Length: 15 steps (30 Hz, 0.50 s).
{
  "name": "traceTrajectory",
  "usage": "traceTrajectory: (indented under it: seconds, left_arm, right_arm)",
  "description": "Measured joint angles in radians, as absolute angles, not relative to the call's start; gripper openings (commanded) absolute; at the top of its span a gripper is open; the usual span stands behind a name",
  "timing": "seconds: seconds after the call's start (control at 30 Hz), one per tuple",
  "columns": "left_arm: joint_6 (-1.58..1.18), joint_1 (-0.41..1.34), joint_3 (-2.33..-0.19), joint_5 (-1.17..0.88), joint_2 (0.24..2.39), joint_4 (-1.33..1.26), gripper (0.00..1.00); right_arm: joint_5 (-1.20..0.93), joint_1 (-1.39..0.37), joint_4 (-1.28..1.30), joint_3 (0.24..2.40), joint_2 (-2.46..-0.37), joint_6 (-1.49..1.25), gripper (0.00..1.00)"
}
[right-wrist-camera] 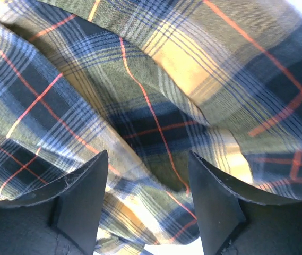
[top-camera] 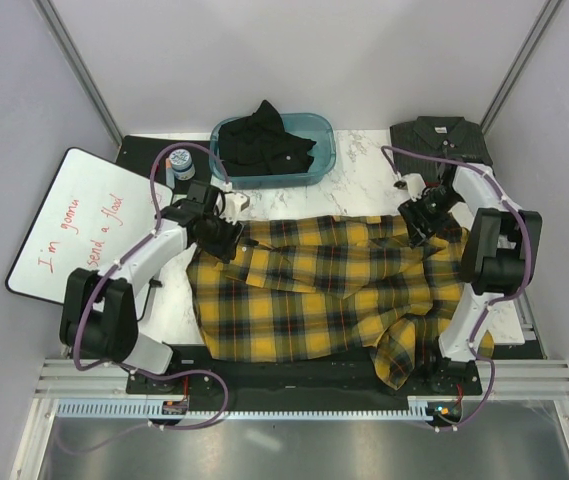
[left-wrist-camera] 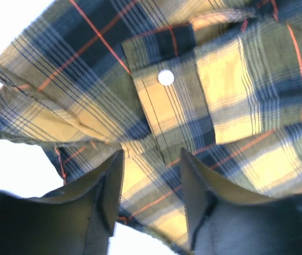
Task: Fold and stack the long sleeve shirts
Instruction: Fold the shirt
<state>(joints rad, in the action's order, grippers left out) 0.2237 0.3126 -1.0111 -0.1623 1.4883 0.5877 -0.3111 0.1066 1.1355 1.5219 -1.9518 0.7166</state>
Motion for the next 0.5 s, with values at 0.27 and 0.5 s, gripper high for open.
traceTrajectory:
  seconds: [0.27,0.5]
  left_arm:
    - [0.247,0.396,-1.028,-0.213,1.447,0.641,0.48]
    - [0.260,0.373,-1.028,-0.186,1.647,0.635,0.44]
  right_arm:
    - [-0.308,0.089,1.133,1.483,-1.769,0.725,0.53]
    - [-0.270,0.052,1.060,1.348,-1.858,0.719,0.50]
